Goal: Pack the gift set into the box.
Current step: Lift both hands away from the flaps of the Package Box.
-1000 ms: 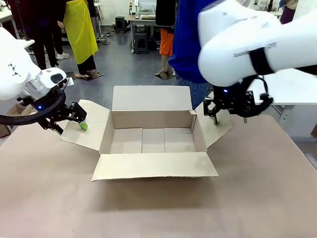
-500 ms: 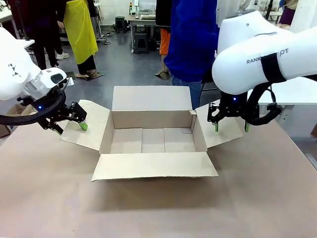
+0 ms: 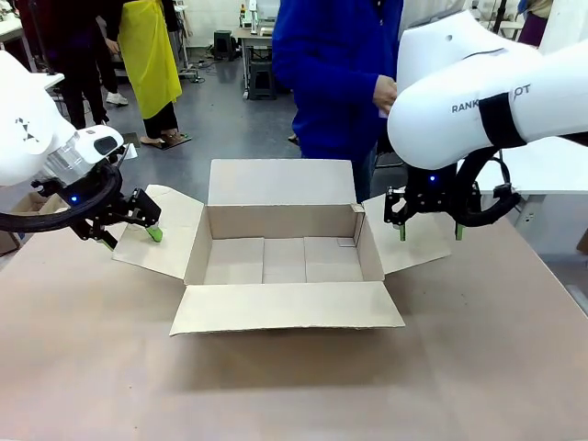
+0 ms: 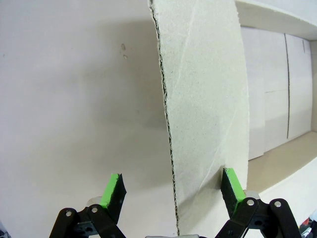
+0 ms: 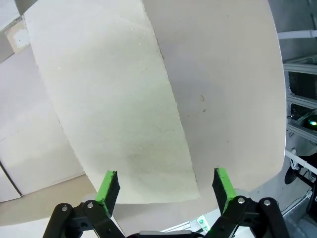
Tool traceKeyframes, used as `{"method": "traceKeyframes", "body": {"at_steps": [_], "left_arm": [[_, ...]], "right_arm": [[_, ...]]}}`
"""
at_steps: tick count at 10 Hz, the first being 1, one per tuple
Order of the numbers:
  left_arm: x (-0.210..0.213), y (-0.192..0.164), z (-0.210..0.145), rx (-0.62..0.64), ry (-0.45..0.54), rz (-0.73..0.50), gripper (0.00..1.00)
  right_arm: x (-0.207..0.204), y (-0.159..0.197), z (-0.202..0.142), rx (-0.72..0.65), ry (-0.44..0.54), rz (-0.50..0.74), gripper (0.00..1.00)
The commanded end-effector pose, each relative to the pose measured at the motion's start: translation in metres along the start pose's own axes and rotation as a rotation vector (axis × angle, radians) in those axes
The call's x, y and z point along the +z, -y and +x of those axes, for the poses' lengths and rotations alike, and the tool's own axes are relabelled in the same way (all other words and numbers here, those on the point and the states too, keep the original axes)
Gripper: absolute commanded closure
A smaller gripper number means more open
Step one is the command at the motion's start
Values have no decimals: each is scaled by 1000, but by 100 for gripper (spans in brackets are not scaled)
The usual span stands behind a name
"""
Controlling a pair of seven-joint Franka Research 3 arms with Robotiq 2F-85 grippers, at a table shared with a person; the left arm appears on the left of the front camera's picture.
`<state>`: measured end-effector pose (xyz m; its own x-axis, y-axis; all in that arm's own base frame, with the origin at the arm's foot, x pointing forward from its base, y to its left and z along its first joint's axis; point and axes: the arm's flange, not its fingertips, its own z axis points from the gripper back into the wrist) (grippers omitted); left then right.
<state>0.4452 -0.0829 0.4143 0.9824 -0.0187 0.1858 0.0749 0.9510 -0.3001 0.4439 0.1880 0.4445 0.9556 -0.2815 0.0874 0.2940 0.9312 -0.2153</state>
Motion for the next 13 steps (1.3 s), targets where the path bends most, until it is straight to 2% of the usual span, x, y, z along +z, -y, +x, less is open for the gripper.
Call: {"method": "traceKeyframes", "body": {"at_steps": [1,13], "left_arm": [[3,0,-1,10,-3,13,0],[3,0,-1,10,-3,13,0]], "right_arm": [[3,-2,4,-18,12,-13,0],[3,-2,4,-18,12,-13,0]]}}
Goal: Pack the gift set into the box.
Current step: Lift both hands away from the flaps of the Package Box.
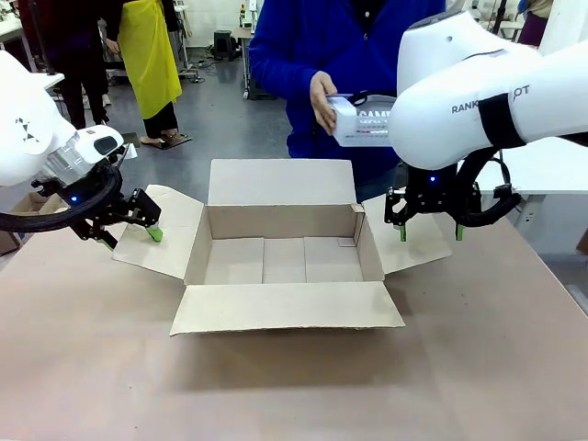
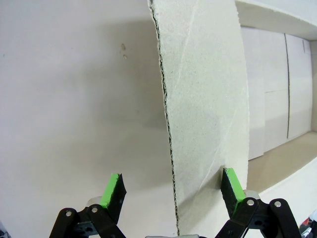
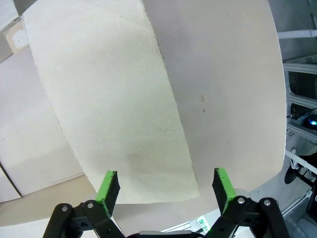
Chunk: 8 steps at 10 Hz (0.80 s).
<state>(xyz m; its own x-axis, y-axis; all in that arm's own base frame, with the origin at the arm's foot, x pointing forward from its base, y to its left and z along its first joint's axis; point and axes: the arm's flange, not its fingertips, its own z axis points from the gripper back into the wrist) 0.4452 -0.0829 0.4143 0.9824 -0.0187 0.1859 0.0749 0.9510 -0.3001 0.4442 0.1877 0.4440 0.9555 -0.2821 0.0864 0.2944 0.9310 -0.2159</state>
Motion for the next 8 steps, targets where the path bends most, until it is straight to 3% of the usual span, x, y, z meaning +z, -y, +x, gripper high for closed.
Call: {"method": "traceKeyframes", "body": {"at_steps": [1,8], "left_arm": [[3,0,-1,10,-3,13,0],[3,0,-1,10,-3,13,0]], "right_arm": [[3,-2,4,-18,13,-13,0],[3,-2,4,-18,13,-13,0]]}}
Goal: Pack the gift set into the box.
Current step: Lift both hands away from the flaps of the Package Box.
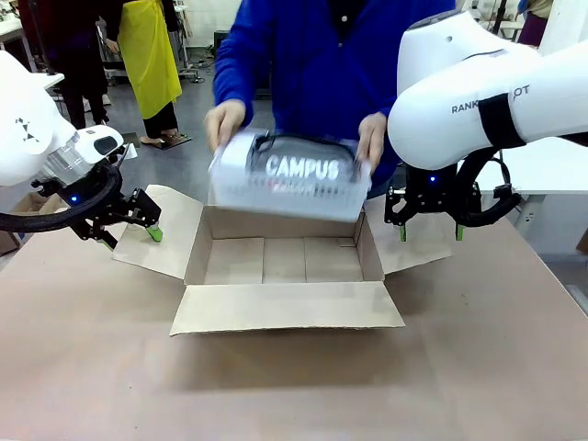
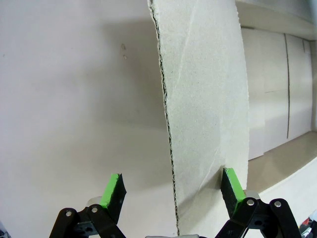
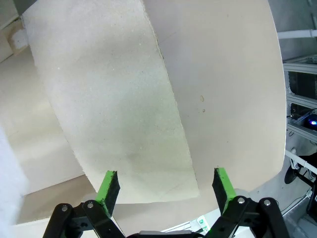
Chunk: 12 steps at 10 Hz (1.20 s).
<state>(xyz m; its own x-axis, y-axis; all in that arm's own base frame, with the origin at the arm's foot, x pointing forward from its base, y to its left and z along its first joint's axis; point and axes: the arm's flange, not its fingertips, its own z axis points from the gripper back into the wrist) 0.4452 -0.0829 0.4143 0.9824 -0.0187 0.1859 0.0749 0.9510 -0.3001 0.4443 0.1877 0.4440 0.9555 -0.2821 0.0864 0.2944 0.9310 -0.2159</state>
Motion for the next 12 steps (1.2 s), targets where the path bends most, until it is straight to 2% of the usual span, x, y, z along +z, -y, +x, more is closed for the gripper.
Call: {"method": "traceKeyframes", "body": {"at_steps": [1,9,10,12], "left_arm": [[3,0,-1,10,-3,13,0],[0,0,0,0,0,0,0],[35,-6,-7,-35,-40,-111,0],[106,-42,-26,-26,-54,-295,0]], "right_arm": [[3,-2,4,-18,13,-13,0],[0,0,0,0,0,0,0],[17,14,-1,75,-7,104,0],[46,77,-3,154,-45,402,0]]}}
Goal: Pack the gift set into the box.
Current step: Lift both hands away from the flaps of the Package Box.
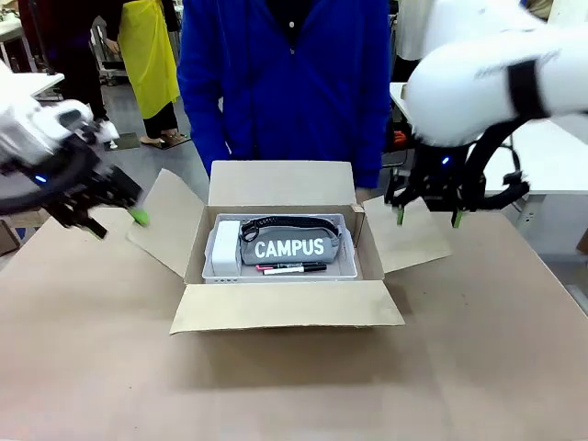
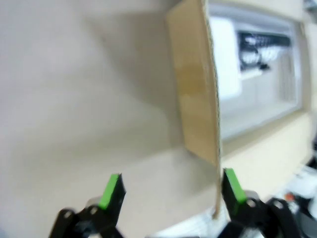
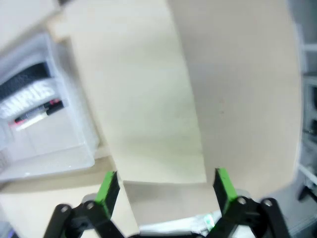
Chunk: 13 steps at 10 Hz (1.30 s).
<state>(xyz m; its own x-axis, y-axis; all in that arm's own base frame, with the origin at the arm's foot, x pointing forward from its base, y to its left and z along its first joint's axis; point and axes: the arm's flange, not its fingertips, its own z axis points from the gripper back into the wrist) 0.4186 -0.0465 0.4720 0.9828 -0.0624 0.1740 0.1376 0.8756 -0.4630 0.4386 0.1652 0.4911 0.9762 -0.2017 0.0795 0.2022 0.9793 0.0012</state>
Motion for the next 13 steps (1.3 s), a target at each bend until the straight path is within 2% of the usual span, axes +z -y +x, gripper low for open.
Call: {"method": "traceKeyframes", "body": {"at_steps": [1,2,4,5,6,7,8,9,13], "left_arm": [[71,-41,-25,8,-42,-242,0],[89,-64,-38,-44,-82,-416,0],[107,-123,-62,-127,-80,-695,0],[107,-155,-71,-84,-39,-808,0],[100,-176,-75,-36,-6,-865,0],[91,-191,-71,30,7,-898,0],[78,-193,-56,126,-35,-876,0],[97,-183,-98,-26,16,-860,0],[97,-183,-98,-26,16,-860,0]], "right_arm": [[27,79,-18,99,-85,343,0],[28,113,-25,128,-95,477,0],[10,185,-46,141,-25,730,0],[-12,228,-60,44,37,862,0],[-38,264,-69,-105,83,960,0],[-63,291,-76,-293,163,1103,0],[-79,299,-78,-399,211,1177,0],[-31,279,-65,-151,81,962,0],[-31,279,-65,-151,81,962,0]]}}
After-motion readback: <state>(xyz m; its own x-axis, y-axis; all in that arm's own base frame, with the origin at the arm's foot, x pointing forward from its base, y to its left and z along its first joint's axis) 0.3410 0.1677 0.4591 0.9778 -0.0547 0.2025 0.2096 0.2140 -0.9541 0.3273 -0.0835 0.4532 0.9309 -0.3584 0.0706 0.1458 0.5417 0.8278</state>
